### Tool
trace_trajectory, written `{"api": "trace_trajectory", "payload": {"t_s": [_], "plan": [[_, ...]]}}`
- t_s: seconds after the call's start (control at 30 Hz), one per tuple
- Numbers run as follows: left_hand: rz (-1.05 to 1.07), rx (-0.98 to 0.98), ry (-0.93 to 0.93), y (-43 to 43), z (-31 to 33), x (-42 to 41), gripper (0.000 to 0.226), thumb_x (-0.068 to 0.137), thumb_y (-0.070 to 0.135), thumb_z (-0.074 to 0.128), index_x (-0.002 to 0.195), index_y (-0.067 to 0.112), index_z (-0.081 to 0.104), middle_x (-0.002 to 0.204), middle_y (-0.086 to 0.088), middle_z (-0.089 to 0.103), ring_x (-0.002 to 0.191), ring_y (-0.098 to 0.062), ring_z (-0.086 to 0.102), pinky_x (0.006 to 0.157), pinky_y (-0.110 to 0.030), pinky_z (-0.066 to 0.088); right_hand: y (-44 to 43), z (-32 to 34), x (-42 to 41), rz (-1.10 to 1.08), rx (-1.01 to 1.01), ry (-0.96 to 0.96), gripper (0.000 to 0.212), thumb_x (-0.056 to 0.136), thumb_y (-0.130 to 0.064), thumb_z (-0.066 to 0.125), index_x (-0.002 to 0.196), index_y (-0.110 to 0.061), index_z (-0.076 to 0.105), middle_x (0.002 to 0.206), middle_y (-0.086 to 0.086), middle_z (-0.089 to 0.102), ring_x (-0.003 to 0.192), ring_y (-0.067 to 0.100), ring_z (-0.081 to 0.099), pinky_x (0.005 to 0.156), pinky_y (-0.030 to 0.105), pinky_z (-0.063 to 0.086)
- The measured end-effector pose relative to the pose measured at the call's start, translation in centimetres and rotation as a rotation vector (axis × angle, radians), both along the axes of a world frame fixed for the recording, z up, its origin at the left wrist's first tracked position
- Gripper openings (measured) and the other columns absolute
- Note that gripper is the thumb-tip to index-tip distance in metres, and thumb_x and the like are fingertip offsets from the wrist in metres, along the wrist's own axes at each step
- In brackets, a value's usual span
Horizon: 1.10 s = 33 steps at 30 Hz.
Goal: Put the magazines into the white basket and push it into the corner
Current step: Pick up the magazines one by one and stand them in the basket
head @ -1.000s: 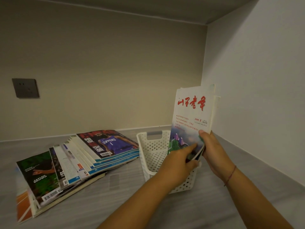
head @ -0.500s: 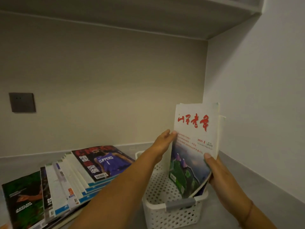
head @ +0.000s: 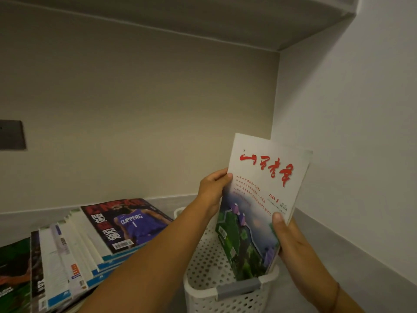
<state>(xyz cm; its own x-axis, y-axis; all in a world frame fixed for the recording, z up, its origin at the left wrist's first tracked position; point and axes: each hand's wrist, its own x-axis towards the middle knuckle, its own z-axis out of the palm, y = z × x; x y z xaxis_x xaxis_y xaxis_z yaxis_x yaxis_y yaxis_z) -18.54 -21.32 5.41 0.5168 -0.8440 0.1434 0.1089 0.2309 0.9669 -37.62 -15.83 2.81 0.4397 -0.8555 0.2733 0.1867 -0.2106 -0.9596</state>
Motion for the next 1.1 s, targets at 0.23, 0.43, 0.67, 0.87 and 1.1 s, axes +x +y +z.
{"api": "trace_trajectory", "payload": {"t_s": [0.23,0.43,0.67,0.87,1.1], "plan": [[-0.085,0.074,0.019,-1.0,-0.9,-0.8,0.027,0.101,0.025,0.038,0.115,0.017,0.060,0.108,-0.007,0.067,0.098,-0.023,0.064,0.076,-0.035,0.057,-0.8,0.6,-1.5,0.002,-0.163,0.102,0.041,0.093,-0.021,0.046,0.132,-0.029,0.038,0.128,-0.003,0.053,0.113,0.017,0.052,0.077,0.019,0.050],[-0.164,0.111,-0.030,-1.2,-1.8,-1.0,0.034,0.101,0.028,0.033,0.111,0.013,0.062,0.100,-0.006,0.068,0.088,-0.018,0.065,0.080,-0.032,0.054,-0.9,-1.1,-0.7,-0.075,-0.125,0.051,0.036,0.090,-0.021,0.052,0.121,-0.034,0.041,0.120,-0.007,0.053,0.109,0.016,0.053,0.079,0.024,0.050],[-0.160,0.049,0.050,-1.0,-1.7,-0.4,0.032,0.102,0.026,0.033,0.101,0.017,0.064,0.101,-0.001,0.068,0.096,-0.017,0.062,0.068,-0.026,0.052,-0.4,-2.2,0.7,-0.068,-0.127,0.071,0.034,0.077,-0.052,0.043,0.109,-0.041,0.046,0.102,-0.027,0.053,0.097,-0.002,0.053,0.066,0.009,0.047],[-0.134,0.139,-0.075,-0.5,-1.5,-1.0,0.037,0.102,0.026,0.031,0.105,0.010,0.064,0.104,-0.007,0.068,0.095,-0.021,0.063,0.074,-0.027,0.055,-1.0,-2.5,0.8,-0.105,-0.067,-0.010,0.015,0.090,-0.037,0.044,0.104,-0.038,0.048,0.097,-0.021,0.057,0.090,0.005,0.056,0.059,0.013,0.049],[0.084,0.354,-0.366,3.3,0.4,2.6,0.042,0.101,0.026,0.039,0.139,0.011,0.044,0.141,-0.005,0.047,0.125,-0.026,0.047,0.100,-0.035,0.041,-0.7,-2.0,0.7,-0.083,-0.050,-0.044,0.024,0.092,-0.029,0.044,0.116,-0.029,0.046,0.120,0.003,0.055,0.109,0.026,0.052,0.090,0.040,0.044]]}}
